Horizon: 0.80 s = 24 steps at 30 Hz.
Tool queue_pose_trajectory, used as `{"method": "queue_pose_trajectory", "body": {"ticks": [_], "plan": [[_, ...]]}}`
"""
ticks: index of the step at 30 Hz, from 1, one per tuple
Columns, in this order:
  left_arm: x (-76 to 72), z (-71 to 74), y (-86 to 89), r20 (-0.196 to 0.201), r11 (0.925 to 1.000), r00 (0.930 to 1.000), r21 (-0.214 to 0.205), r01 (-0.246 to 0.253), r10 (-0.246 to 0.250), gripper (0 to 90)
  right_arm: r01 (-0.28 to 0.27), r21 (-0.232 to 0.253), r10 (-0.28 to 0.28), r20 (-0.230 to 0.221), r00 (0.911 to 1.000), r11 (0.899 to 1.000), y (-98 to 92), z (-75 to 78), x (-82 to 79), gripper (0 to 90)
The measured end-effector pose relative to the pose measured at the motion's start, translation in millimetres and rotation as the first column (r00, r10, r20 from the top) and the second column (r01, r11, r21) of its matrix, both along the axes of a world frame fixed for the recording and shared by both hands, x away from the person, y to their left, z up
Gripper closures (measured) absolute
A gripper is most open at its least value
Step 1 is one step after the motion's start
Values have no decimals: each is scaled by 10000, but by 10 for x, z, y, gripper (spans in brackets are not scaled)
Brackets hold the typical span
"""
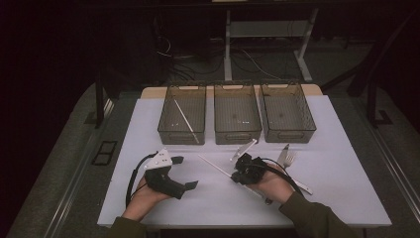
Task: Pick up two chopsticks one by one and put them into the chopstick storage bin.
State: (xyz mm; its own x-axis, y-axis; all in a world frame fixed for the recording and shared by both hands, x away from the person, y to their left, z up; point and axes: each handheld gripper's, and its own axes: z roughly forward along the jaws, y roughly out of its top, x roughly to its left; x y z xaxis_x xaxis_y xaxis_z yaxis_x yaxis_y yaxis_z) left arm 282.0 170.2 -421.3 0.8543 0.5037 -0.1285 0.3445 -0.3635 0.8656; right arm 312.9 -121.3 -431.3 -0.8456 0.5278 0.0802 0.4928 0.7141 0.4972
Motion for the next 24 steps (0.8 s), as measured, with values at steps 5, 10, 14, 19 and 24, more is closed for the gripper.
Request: {"method": "queue_pose_trajectory", "body": {"ticks": [5,10,14,19,24], "plan": [[1,3,9,12,10000,10000,-4,-25,25,0,-127,-48,127,42,9999,9999,1,0,5,840],[0,0,-1,1,10000,10000,0,3,-3,0,-353,-41,354,162,9992,9994,7,-10,-12,829],[2,-1,0,6,10000,10000,16,1,-1,0,-358,-198,366,397,9985,9992,15,-12,-30,841],[3,1,5,19,10000,10000,8,-15,15,0,-136,78,135,135,9998,9999,4,-12,-25,844],[4,5,16,38,10000,10000,-8,-39,39,0,83,298,-81,-68,9999,9995,-32,23,5,844]]}}
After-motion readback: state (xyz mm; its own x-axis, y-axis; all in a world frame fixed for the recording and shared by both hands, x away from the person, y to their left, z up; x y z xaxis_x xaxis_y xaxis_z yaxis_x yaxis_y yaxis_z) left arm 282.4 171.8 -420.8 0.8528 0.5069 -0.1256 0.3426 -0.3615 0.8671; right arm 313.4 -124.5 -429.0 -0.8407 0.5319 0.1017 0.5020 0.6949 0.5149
